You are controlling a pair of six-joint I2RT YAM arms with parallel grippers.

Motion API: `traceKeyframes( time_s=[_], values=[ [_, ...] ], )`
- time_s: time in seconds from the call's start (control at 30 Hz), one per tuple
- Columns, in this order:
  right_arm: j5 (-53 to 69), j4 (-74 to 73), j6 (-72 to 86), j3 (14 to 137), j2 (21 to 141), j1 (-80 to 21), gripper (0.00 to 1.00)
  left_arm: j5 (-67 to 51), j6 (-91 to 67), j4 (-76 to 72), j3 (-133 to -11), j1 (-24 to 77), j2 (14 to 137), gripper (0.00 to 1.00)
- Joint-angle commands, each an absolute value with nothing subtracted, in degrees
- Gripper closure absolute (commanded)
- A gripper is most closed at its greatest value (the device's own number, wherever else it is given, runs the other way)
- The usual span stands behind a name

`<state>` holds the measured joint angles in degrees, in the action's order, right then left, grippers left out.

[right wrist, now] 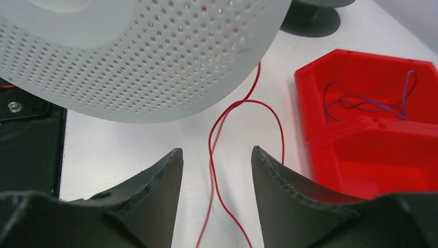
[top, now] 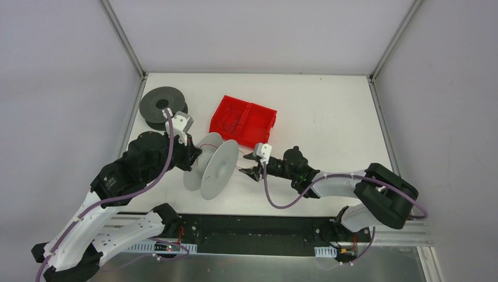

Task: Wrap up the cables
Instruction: Wrap the cable around the cable reel.

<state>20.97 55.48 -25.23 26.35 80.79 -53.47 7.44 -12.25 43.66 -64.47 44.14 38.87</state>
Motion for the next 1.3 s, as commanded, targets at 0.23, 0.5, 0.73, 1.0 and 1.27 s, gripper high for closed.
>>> traceKeyframes(
  time_s=[0.23,0.5,0.73,1.0,1.27],
  values=[
    [18.3,72.0,-21.4,28.8,94.4,-55.6,0.45,6.1,-15.7,41.4,-68.8,43.6,37.5,1.0],
    [7.5,77.6,-18.9,28.3,100.0,-57.2,0.54,7.2,-17.0,41.8,-71.1,43.7,36.4,1.0],
    [-16.0,86.1,-15.7,18.4,93.6,-57.4,0.93,15.4,-16.4,44.5,-73.2,43.7,35.5,1.0],
    [-43.1,63.3,-9.6,12.5,66.3,-60.8,0.95,19.1,-15.1,46.1,-75.4,43.6,37.3,1.0],
    [-53.6,29.4,-10.1,22.3,46.8,-59.8,0.89,19.2,-14.2,46.1,-74.4,43.6,37.5,1.0]
  ],
)
